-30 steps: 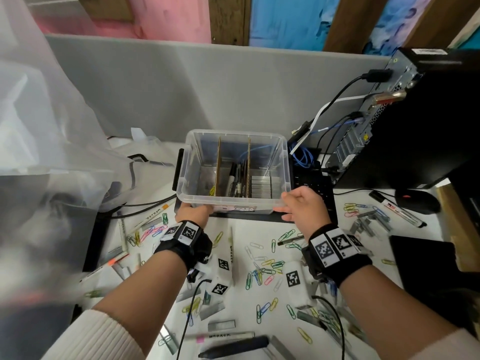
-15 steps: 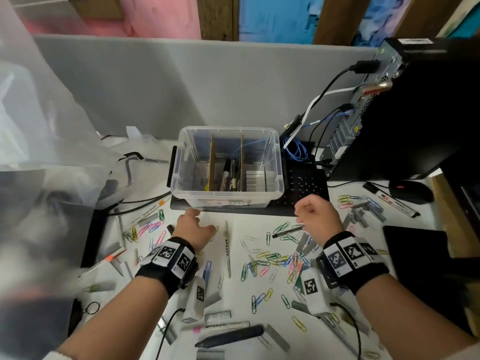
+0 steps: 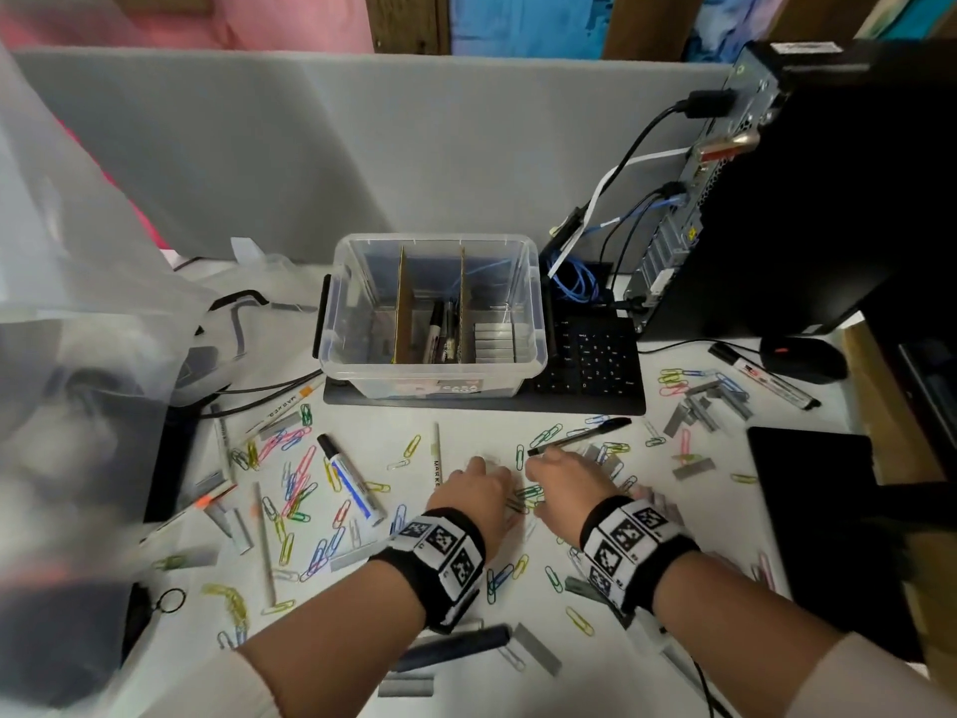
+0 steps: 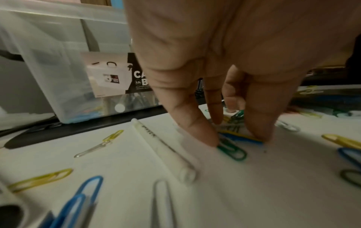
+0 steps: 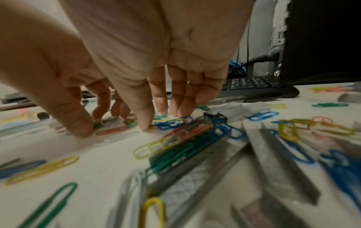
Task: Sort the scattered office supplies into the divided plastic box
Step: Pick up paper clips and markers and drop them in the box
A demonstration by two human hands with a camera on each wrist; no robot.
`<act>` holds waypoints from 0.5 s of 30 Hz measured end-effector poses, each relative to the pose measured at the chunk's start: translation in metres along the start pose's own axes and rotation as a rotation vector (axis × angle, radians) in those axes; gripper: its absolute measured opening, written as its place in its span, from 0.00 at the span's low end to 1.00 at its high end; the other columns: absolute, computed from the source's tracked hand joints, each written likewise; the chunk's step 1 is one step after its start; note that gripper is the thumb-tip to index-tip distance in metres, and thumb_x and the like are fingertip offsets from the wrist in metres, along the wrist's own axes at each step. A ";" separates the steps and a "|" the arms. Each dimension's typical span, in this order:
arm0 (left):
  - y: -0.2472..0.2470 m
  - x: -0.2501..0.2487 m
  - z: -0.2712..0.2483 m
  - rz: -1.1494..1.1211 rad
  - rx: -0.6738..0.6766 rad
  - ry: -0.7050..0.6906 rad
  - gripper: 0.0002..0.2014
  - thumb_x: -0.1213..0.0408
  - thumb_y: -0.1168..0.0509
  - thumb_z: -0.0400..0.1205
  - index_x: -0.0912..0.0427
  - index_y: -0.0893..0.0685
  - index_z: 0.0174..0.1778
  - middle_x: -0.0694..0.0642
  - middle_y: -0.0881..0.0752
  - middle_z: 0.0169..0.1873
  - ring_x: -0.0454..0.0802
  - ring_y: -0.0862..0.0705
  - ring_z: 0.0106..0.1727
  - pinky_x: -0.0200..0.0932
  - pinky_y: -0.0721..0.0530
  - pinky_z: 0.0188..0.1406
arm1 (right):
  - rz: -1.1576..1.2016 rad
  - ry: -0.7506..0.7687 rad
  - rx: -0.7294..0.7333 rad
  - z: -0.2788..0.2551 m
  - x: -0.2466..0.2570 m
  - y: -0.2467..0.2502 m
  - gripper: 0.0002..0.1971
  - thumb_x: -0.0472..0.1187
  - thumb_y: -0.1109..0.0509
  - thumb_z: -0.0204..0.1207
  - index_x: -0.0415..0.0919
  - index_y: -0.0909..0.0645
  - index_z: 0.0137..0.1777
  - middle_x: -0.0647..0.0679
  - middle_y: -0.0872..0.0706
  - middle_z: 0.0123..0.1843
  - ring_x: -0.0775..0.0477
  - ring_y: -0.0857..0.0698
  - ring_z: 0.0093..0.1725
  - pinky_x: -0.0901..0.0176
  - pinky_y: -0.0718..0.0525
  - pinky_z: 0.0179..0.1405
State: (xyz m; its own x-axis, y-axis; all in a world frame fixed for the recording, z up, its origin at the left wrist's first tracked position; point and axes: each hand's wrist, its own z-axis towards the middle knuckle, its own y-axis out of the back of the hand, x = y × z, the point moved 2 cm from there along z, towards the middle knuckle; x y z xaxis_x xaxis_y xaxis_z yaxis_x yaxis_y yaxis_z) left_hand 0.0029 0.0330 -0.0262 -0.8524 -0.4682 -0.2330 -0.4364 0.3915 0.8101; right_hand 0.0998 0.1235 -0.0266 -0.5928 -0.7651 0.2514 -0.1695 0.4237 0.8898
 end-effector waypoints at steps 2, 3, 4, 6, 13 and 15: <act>0.001 -0.002 0.003 -0.023 0.011 0.004 0.18 0.67 0.38 0.81 0.58 0.27 0.67 0.60 0.28 0.61 0.61 0.21 0.61 0.50 0.22 0.60 | -0.016 0.019 -0.014 0.000 0.002 -0.002 0.15 0.31 0.38 0.76 0.43 0.23 0.60 0.44 0.22 0.59 0.40 0.20 0.60 0.48 0.21 0.58; 0.001 -0.001 0.004 -0.040 0.022 0.006 0.18 0.71 0.39 0.80 0.59 0.26 0.67 0.60 0.27 0.61 0.60 0.20 0.60 0.49 0.22 0.60 | -0.015 0.025 -0.012 0.001 0.003 -0.003 0.15 0.30 0.40 0.76 0.42 0.23 0.60 0.43 0.21 0.58 0.39 0.20 0.59 0.48 0.20 0.57; 0.002 0.000 0.005 -0.060 0.025 0.008 0.17 0.73 0.40 0.80 0.60 0.24 0.65 0.60 0.26 0.61 0.60 0.19 0.59 0.48 0.21 0.61 | -0.012 0.033 -0.013 0.001 0.004 -0.003 0.15 0.29 0.42 0.76 0.42 0.23 0.59 0.43 0.21 0.57 0.39 0.20 0.57 0.49 0.21 0.55; 0.004 0.003 0.008 -0.105 0.026 0.036 0.14 0.73 0.41 0.79 0.60 0.20 0.59 0.60 0.23 0.60 0.59 0.18 0.58 0.46 0.20 0.61 | -0.001 0.042 0.003 0.001 0.005 -0.004 0.13 0.27 0.44 0.75 0.41 0.24 0.53 0.42 0.21 0.55 0.38 0.19 0.55 0.51 0.23 0.50; 0.010 0.019 0.009 -0.308 -0.017 0.088 0.11 0.75 0.41 0.75 0.53 0.20 0.39 0.54 0.14 0.43 0.53 0.15 0.50 0.38 0.19 0.47 | 0.042 0.029 0.046 0.002 0.002 -0.007 0.10 0.26 0.46 0.76 0.44 0.32 0.43 0.45 0.27 0.45 0.42 0.24 0.44 0.55 0.26 0.41; 0.013 0.022 0.008 -0.337 -0.038 0.085 0.11 0.74 0.40 0.75 0.52 0.19 0.38 0.53 0.14 0.42 0.52 0.15 0.48 0.36 0.19 0.43 | 0.052 0.019 0.052 0.002 0.000 -0.005 0.10 0.27 0.45 0.76 0.43 0.31 0.42 0.43 0.23 0.46 0.40 0.22 0.44 0.54 0.24 0.40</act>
State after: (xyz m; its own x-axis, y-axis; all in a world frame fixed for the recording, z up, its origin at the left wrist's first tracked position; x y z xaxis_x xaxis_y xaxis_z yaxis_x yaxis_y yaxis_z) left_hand -0.0238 0.0340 -0.0254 -0.6344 -0.6313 -0.4461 -0.6767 0.1747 0.7152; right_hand 0.0990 0.1219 -0.0320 -0.5866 -0.7505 0.3042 -0.1804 0.4873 0.8544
